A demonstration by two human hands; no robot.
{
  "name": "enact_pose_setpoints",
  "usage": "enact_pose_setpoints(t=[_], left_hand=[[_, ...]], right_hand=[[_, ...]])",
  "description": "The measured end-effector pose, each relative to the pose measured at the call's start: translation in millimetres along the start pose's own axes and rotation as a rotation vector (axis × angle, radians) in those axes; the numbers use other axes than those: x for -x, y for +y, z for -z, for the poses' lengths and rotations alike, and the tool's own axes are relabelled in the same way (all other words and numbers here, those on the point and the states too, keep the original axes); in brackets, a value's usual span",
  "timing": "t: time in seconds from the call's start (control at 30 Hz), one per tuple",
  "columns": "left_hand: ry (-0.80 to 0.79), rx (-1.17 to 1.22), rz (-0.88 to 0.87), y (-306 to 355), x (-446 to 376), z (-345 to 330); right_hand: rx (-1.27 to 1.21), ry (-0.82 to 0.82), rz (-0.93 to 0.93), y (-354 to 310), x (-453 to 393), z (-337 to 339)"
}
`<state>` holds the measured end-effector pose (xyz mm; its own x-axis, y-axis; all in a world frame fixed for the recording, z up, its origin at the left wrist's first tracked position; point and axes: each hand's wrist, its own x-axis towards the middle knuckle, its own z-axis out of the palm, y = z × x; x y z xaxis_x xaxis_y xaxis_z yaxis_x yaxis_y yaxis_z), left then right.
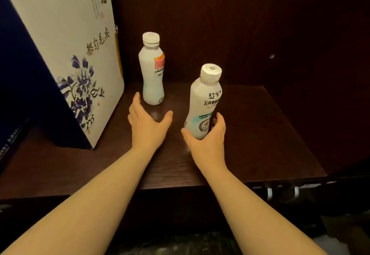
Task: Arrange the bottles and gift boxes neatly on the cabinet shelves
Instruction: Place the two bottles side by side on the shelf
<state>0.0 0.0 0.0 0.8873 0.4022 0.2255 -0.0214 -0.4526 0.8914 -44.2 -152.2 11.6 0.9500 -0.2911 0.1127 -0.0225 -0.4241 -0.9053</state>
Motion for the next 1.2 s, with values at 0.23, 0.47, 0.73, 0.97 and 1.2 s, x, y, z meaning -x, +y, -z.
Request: enact_pose_setpoints(t=[0.23, 0.47, 0.73, 0.97, 1.2], left_hand=[[0.066, 0.028, -0.003, -5.3, -69.8, -33.5], [0.098, 0.017, 0.028, -5.7, -94.9, -45.9], [0.001, 0.035, -0.043, -1.6, -75.5, -30.0], [-0.137, 0.119, -0.060, 26.7, -35.9, -28.9], [-0.287, 0.209, -0.170, 92.9, 24.6, -50.5]], right_hand=[[0.011, 0.114, 0.071, 7.0, -27.7, -21.9], [0.016, 0.143, 0.073, 8.7, -29.1, -27.1], [-0.038, 0.115, 0.031, 4.9, -24.4, -16.5], [-0.057, 0.169, 0.034, -6.7, -13.5, 27.3], [-0.098, 0.253, 0.064, -18.9, 12.2, 110.4]])
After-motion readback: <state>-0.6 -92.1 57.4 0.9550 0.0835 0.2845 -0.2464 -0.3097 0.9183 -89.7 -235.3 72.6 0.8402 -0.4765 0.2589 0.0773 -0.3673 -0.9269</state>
